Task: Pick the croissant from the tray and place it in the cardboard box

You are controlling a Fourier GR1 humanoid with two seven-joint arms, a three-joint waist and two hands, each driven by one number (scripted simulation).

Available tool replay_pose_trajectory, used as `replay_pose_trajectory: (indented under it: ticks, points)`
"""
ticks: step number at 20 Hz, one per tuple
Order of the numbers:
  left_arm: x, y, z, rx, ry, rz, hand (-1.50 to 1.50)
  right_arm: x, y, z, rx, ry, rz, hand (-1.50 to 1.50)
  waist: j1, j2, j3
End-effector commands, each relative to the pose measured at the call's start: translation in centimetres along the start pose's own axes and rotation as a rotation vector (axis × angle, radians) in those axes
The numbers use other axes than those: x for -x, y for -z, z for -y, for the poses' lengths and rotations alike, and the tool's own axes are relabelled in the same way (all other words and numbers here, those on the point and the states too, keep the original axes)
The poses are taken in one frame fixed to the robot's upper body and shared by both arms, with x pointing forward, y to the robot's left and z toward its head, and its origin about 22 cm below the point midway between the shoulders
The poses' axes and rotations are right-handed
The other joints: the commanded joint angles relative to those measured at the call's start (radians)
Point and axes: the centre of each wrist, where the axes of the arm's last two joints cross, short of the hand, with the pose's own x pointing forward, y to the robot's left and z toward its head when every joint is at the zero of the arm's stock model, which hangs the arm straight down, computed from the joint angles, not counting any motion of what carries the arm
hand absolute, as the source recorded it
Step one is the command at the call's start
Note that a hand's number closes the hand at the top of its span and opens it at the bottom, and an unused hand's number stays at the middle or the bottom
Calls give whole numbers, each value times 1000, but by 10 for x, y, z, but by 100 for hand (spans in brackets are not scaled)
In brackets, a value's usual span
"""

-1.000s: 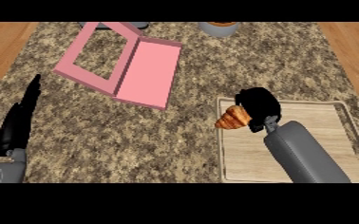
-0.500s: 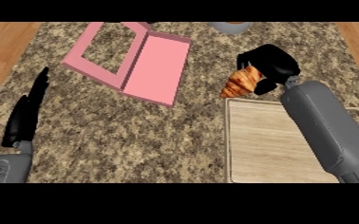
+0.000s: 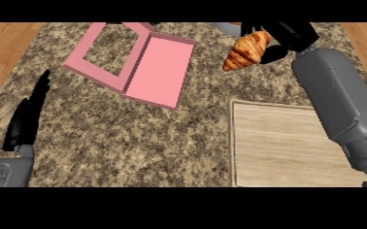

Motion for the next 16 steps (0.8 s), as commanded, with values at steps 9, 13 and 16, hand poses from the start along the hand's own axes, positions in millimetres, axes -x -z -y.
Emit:
replay_pose_trajectory:
  ticks: [9, 13, 16]
  points:
    - [-2, 10, -11, -9, 4, -21, 0, -61, 99, 13, 1, 279, 170, 150, -27, -11, -2]
    - [-2, 4, -1, -17, -1, 2, 0, -94, 127, 0, -2, 344, 109, 150, -5, -5, -3]
    - [11, -1, -1, 6, -3, -13, 0, -112, 136, -15, -13, 422, 107, 150, -9, -5, -3]
